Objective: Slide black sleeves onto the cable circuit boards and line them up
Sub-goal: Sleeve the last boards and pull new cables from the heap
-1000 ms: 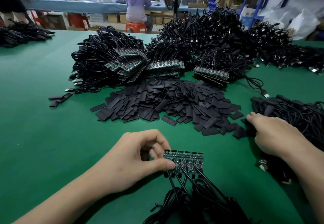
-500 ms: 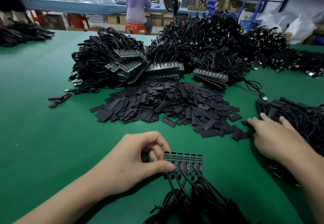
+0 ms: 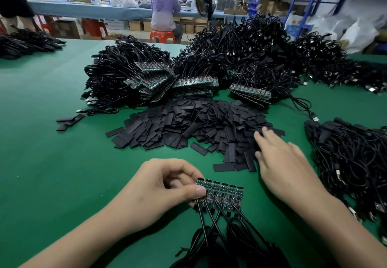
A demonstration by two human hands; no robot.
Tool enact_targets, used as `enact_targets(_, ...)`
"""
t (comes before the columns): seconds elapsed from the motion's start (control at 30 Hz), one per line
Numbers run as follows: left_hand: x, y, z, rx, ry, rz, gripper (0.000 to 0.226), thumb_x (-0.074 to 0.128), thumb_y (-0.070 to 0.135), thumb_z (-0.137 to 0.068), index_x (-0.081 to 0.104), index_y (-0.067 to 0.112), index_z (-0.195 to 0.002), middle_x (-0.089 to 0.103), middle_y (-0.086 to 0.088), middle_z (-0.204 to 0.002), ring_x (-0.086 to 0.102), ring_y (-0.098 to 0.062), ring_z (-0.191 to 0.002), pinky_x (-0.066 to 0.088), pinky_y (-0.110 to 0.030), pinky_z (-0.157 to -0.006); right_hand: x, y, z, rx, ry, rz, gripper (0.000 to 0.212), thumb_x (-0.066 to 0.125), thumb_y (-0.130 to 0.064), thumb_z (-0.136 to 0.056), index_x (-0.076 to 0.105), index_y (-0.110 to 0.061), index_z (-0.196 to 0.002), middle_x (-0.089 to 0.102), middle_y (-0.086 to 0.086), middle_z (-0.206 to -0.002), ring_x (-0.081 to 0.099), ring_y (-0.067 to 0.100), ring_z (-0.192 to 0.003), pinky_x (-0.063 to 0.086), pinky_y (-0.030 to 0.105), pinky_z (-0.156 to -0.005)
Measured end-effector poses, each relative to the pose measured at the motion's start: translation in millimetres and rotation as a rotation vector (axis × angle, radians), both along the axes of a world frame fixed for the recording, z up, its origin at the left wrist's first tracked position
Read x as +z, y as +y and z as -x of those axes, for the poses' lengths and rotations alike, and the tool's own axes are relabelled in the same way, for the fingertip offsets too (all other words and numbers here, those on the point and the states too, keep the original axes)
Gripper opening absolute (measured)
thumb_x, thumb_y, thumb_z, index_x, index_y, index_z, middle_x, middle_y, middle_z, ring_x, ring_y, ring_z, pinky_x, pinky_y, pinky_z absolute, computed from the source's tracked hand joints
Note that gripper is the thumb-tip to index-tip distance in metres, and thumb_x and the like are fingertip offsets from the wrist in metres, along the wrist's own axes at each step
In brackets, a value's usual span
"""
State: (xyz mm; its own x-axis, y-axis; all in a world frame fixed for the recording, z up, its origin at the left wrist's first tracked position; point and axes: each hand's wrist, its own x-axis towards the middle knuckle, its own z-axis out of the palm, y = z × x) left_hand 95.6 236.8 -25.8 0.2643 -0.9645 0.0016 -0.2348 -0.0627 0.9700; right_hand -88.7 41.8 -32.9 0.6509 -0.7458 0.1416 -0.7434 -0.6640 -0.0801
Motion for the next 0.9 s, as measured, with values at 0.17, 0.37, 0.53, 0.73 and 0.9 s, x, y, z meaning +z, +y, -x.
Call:
enact_targets(0.17, -0.6, -2.7, -3.1, 0.118, 0.1, 0.039, 0.022, 0.084, 0.029, -0.068, 0.079, 0.018, -0.086, 0.076, -0.005, -0.074, 0.067, -0.007, -0.063, 0.051, -0.013, -0.063, 18.5, 42.2, -17.4, 0.372, -0.543, -0.336, 0.026, 0.048, -0.04, -0.104, 0.071, -0.036, -0.116, 0.067, -0.024, -0.114, 0.06, -0.005, -0.11, 0.047, 0.019, -0.094)
enact_targets(0.37, -2.6, -2.6, -5.4, 0.19, 0.132, 0.037, 0.025, 0.084, 0.037, -0.064, 0.079, 0.02, -0.081, 0.075, -0.008, -0.072, 0.067, -0.01, -0.062, 0.051, -0.015, -0.062, 10.8, 60.8, -29.7, 0.431, -0.496, -0.676, 0.016, 0.062, -0.043, -0.098, 0.071, -0.033, -0.09, 0.071, -0.018, -0.086, 0.064, -0.004, -0.08, 0.043, 0.013, -0.071)
enact_targets(0.53, -1.4, -4.1, -3.4, 0.114, 0.199, 0.012, 0.009, 0.08, 0.027, -0.07, 0.079, 0.02, -0.076, 0.073, -0.002, -0.068, 0.064, -0.004, -0.058, 0.048, -0.01, -0.058, 7.0, 56.8, -28.7, 0.41, -0.492, -0.722, 0.012, 0.065, -0.036, -0.098, 0.071, -0.032, -0.088, 0.07, -0.015, -0.083, 0.062, -0.002, -0.076, 0.046, 0.024, -0.074)
enact_targets(0.73, 0.2, -2.6, -7.5, 0.053, 0.292, -0.013, 0.01, 0.078, 0.018, -0.074, 0.079, 0.011, -0.08, 0.071, -0.009, -0.074, 0.062, -0.012, -0.062, 0.051, -0.017, -0.064, 4.3, 57.2, -28.3, 0.464, -0.609, -0.965, 0.014, 0.067, -0.021, -0.099, 0.074, -0.023, -0.087, 0.069, -0.012, -0.075, 0.058, -0.003, -0.069, 0.041, 0.01, -0.068)
enact_targets(0.9, 1.0, -3.7, -8.6, 0.035, 0.359, -0.063, 0.012, 0.077, 0.016, -0.076, 0.077, 0.005, -0.083, 0.07, -0.01, -0.074, 0.06, -0.014, -0.061, 0.052, -0.019, -0.064, 2.1, 58.7, -30.3, 0.467, -0.678, -1.135, 0.016, 0.066, -0.017, -0.097, 0.075, -0.02, -0.083, 0.07, -0.006, -0.075, 0.06, 0.0, -0.069, 0.044, 0.009, -0.068)
